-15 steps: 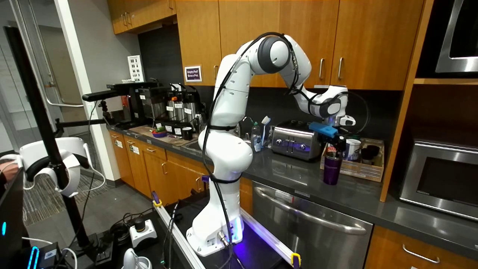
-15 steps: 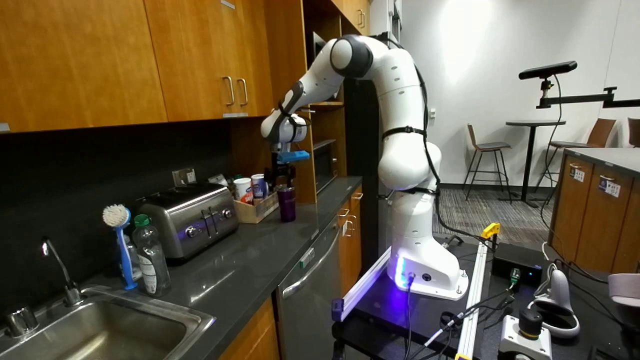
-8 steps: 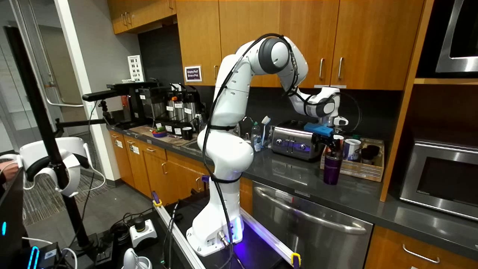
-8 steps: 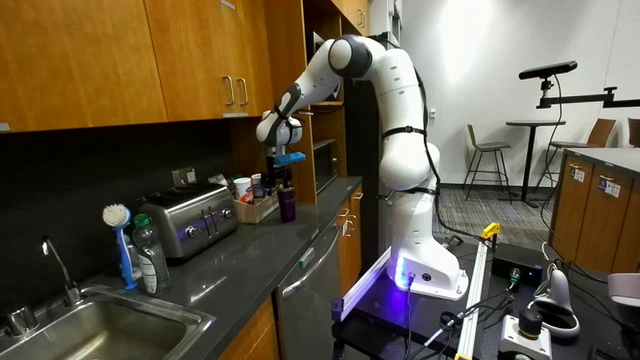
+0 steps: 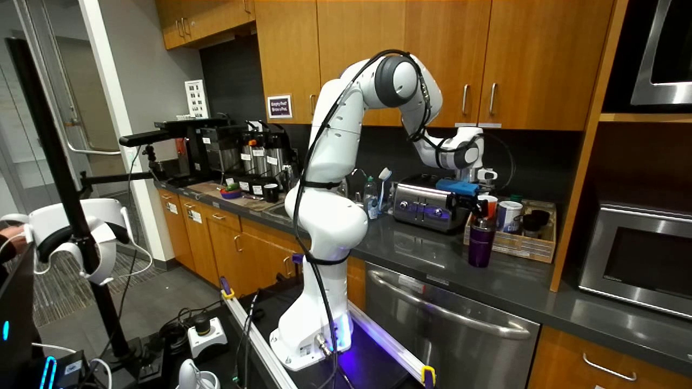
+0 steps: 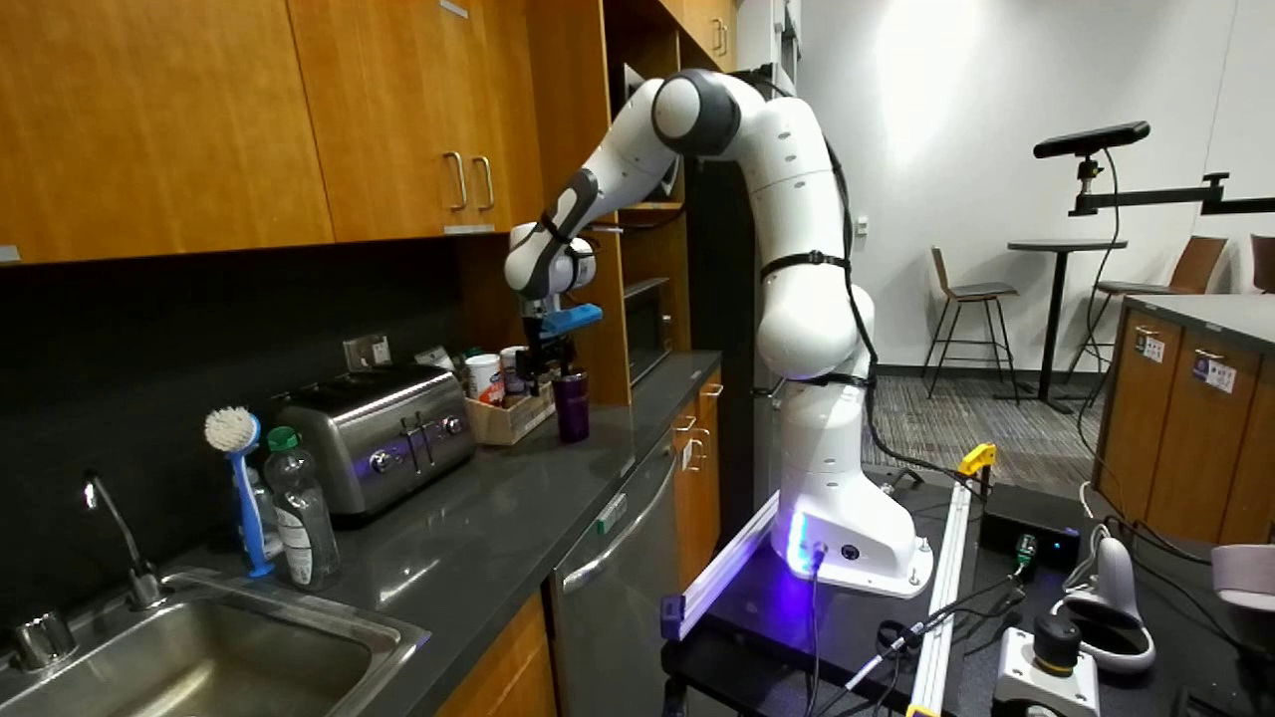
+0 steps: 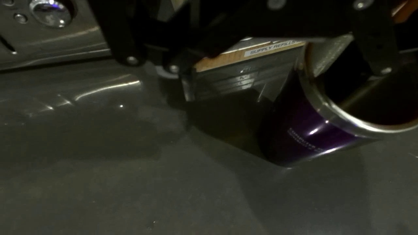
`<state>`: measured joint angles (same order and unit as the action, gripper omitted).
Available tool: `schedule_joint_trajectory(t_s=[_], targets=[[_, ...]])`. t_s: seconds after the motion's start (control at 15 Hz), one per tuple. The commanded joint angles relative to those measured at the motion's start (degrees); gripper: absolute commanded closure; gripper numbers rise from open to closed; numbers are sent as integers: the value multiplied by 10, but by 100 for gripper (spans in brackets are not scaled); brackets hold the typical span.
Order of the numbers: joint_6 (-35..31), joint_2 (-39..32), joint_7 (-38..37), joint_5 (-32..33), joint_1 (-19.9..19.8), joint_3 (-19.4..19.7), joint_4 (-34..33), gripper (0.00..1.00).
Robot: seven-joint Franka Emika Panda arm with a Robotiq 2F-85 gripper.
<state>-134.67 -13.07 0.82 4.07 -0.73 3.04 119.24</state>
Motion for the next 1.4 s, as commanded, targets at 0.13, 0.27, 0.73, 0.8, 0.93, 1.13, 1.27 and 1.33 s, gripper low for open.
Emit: schedule_joint_trajectory(t_s=[0.13,0.27,0.73,0.8,0.93,1.13,1.27,1.33], targets=[[158,0,55,-7,5,-28,-25,0],[221,-3,78,-5,4,-35,-38,0],[295,-1,119,0,3,-38,-50,0],[302,-2,124,0,3,-38,-53,0],[306,-3,129,0,3,-39,-55,0],[307,-3,132,0,3,-39,-55,0],[307,-3,132,0,3,-39,-55,0],[307,-3,132,0,3,-39,-56,0]])
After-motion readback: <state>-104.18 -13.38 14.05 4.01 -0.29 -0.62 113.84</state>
